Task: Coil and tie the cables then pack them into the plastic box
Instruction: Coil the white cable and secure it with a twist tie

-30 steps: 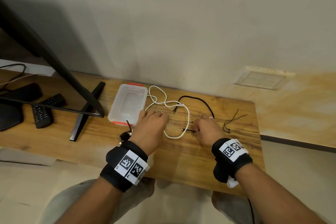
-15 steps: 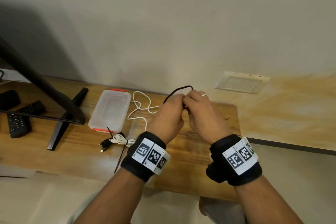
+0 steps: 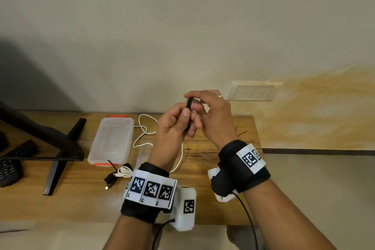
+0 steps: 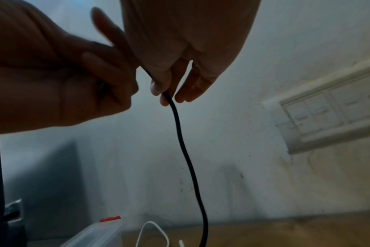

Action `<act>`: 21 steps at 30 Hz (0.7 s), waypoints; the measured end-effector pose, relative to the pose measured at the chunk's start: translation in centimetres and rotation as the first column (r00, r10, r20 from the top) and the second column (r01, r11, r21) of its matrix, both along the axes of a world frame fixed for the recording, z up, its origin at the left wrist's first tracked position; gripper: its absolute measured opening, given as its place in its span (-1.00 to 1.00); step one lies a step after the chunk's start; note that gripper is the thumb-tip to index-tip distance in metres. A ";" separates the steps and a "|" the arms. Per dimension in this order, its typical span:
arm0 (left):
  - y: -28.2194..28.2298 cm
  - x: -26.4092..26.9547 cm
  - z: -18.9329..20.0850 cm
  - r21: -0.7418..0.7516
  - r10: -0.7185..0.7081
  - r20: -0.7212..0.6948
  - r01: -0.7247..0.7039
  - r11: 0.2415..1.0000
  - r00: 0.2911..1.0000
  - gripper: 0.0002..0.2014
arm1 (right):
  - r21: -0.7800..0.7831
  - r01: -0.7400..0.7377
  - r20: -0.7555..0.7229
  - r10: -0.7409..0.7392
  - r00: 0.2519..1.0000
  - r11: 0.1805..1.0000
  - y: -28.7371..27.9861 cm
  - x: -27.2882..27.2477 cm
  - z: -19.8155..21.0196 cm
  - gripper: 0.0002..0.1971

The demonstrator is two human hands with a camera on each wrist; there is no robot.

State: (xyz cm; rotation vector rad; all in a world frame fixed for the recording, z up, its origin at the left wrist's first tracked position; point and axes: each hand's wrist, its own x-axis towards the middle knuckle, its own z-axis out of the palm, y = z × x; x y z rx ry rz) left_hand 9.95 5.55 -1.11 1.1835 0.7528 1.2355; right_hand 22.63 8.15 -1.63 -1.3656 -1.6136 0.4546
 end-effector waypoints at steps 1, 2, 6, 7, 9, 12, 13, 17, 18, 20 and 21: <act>0.1 0.2 0.1 0.001 -0.009 0.044 0.009 1.000 0.999 -0.74 | -0.054 -0.009 -0.087 0.005 0.996 0.998 0.1 -0.2 -0.2 -0.71; 0.2 0.3 0.2 0.003 -0.012 0.084 0.012 1.000 0.996 -0.73 | -0.120 -0.033 -0.238 0.004 0.971 0.992 0.1 -0.5 0.0 -0.71; 0.7 0.4 0.6 -0.012 0.046 0.198 -0.045 0.999 0.979 -0.72 | -0.199 -0.052 -0.370 -0.026 0.929 0.979 0.3 -1.1 0.2 -0.61; 0.7 0.3 0.6 -0.028 0.078 0.214 -0.074 0.997 0.974 -0.72 | -0.202 -0.020 -0.293 -0.041 0.955 0.979 0.3 -1.2 -0.1 -0.63; 0.8 0.1 0.7 -0.065 0.127 0.255 -0.114 0.991 0.959 -0.72 | -0.206 0.001 -0.247 -0.053 0.967 0.979 0.4 -1.5 -0.6 -0.70; 0.9 -0.2 1.0 -0.089 0.143 0.298 -0.122 0.989 0.944 -0.72 | -0.145 0.049 -0.204 -0.078 0.976 0.988 0.6 -2.1 -1.0 -0.76; 0.9 -0.4 1.3 -0.092 0.129 0.309 -0.106 0.990 0.942 -0.72 | -0.098 0.086 -0.201 -0.104 0.974 0.992 0.7 -2.1 -0.9 -0.79; 0.8 -0.6 2.2 -0.133 0.027 0.335 0.019 0.991 0.942 -0.74 | 0.038 0.198 -0.308 -0.177 0.935 0.980 1.5 -1.5 -0.3 -0.81; 0.7 -0.4 2.4 -0.140 -0.005 0.338 0.055 0.989 0.941 -0.73 | 0.028 0.202 -0.327 -0.182 0.927 0.979 1.6 -1.3 -0.3 -0.80; 0.6 -0.3 2.7 -0.133 -0.053 0.339 0.103 0.986 0.939 -0.68 | -0.012 0.207 -0.314 -0.200 0.928 0.978 1.5 -1.3 -0.3 -0.80; 0.6 -0.3 2.7 -0.130 -0.055 0.341 0.105 0.986 0.939 -0.67 | -0.032 0.207 -0.278 -0.207 0.938 0.978 1.3 -1.3 -0.3 -0.80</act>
